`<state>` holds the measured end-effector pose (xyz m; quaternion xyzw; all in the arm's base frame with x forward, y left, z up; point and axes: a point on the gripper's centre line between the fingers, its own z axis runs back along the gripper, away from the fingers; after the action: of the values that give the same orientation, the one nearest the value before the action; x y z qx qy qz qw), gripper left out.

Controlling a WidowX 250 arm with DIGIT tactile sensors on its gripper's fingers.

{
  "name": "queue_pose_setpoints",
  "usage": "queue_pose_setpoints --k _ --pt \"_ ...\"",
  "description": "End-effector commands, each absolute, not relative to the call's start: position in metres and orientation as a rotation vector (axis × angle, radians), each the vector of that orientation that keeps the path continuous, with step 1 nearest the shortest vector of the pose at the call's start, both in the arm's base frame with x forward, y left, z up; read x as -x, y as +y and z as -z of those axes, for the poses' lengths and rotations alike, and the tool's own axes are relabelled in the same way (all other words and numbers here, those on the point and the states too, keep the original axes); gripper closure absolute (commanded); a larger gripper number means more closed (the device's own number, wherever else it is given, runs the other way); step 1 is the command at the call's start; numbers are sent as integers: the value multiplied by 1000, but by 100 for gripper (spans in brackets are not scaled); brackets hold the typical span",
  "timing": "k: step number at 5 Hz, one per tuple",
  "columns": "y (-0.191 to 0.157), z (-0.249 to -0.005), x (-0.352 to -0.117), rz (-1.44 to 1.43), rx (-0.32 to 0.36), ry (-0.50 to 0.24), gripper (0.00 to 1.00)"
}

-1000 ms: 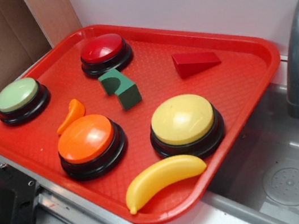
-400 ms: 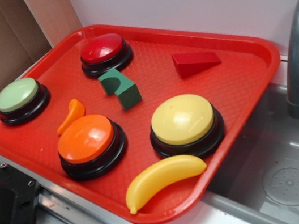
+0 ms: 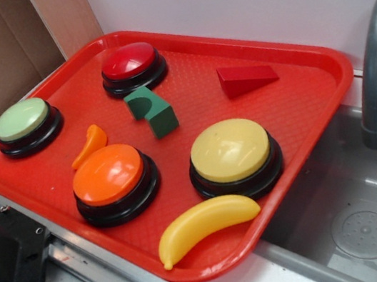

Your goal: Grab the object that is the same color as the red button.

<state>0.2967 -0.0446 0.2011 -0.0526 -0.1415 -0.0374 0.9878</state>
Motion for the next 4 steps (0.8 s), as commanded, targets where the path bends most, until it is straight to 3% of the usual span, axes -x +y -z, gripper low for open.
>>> queue_pose_setpoints --k 1,2,3,4 --pt "-68 -162 -327 301 32 -331 0" --pt "-65 -122 -315 358 9 -229 0" --pt "-60 -100 -319 316 -31 -200 0" --pt "-60 -91 -327 312 -13 -207 0"
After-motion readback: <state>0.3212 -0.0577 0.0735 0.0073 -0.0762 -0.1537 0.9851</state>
